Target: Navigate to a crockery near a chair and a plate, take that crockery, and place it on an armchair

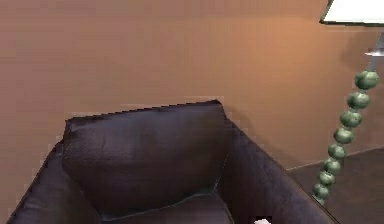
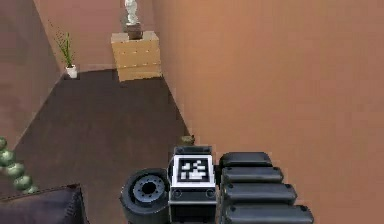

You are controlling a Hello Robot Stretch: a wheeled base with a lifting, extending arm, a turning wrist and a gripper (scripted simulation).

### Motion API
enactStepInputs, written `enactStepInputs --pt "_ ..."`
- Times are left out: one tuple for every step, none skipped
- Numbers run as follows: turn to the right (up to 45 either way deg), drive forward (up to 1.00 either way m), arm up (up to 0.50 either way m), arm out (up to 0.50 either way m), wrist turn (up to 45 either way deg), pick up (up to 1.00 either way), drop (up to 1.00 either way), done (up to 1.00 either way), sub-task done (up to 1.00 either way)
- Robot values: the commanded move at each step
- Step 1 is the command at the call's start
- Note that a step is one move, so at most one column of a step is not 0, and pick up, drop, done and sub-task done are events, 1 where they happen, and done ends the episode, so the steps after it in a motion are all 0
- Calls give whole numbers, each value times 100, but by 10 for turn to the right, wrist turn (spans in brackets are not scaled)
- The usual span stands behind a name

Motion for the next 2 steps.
enactStepInputs --pt "-450 0 0 0 0 0 0 0 0" --pt "-450 0 0 0 0 0 0 0 0"
